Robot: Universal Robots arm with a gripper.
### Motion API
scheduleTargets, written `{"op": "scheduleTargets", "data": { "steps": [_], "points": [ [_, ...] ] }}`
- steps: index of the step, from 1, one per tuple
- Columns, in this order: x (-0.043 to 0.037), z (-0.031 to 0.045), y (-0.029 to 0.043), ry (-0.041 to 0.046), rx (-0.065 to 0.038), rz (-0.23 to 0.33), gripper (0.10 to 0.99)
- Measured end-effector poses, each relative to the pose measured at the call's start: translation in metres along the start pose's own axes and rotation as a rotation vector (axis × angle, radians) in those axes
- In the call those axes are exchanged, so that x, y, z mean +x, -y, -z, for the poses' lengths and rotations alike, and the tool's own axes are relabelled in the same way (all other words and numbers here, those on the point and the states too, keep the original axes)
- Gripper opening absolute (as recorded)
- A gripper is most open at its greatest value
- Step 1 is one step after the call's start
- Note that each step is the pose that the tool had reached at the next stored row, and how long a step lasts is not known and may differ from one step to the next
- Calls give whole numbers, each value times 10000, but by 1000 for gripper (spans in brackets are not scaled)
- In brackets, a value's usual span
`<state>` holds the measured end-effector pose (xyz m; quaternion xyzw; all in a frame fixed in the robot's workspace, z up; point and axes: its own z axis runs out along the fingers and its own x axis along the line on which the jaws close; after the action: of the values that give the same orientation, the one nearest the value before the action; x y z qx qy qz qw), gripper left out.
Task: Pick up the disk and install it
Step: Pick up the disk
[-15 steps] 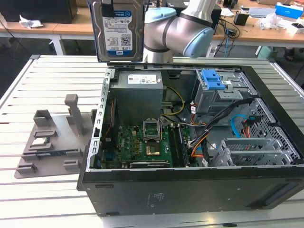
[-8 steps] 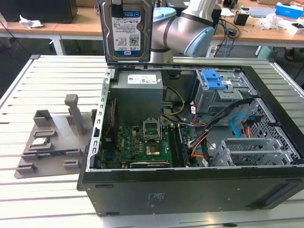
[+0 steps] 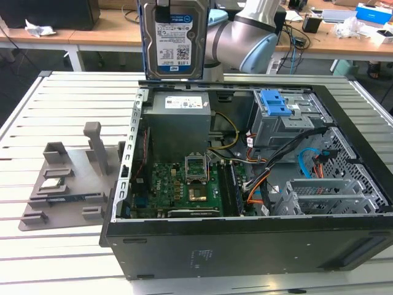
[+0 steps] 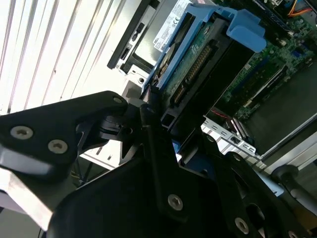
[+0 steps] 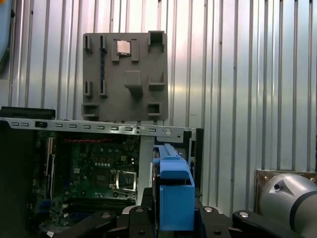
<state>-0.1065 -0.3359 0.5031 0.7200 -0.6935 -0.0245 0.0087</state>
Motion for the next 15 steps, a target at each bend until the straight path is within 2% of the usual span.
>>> {"op": "scheduleTargets", "data": {
  "steps": [3, 8, 13, 15],
  "points": [
    [3, 4, 61, -1, -1, 0, 365],
    [7, 3, 64, 0, 0, 2, 365],
    [73, 5, 61, 0, -1, -1, 365],
    [125, 6, 59, 0, -1, -1, 365]
  ]
}}
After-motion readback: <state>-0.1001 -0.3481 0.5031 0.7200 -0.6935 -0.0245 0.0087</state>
